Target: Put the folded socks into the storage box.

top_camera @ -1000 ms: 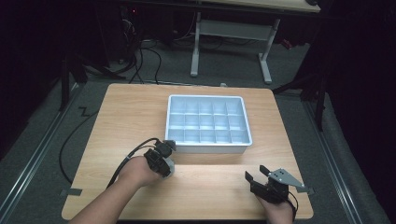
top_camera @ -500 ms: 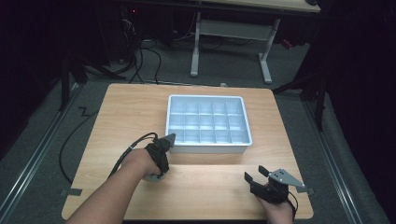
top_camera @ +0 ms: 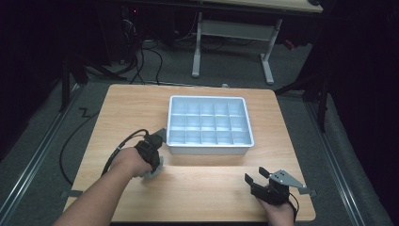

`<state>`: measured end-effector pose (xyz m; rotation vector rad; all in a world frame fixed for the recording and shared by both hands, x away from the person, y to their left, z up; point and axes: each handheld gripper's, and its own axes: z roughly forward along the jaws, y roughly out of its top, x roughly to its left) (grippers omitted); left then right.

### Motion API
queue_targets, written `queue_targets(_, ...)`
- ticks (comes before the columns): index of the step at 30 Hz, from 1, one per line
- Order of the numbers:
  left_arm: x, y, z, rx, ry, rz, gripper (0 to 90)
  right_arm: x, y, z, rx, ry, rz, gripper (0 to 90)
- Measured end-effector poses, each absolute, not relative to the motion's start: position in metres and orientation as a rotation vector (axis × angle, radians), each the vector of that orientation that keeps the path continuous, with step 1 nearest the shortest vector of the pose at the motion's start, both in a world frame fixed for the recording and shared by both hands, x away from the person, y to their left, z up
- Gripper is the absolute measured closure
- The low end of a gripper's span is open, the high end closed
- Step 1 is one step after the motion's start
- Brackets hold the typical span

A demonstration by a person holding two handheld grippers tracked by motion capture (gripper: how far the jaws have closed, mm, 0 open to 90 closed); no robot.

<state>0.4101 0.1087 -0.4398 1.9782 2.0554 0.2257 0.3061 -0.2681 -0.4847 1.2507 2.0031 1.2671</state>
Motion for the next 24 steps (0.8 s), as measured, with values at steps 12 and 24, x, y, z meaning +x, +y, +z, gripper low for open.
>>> queue_targets(12, 0.462, 0.066, -0.37, 1.852, 2.06, 0.229, 67.0, 0.306, -0.271, -0.484, 1.257, 1.996, 1.269, 33.1)
queue_targets(24, 0.499, 0.03, -0.402, 1.829, 2.09, 0.209, 67.0, 0.306, -0.273, -0.484, 1.257, 1.991, 1.272, 33.1)
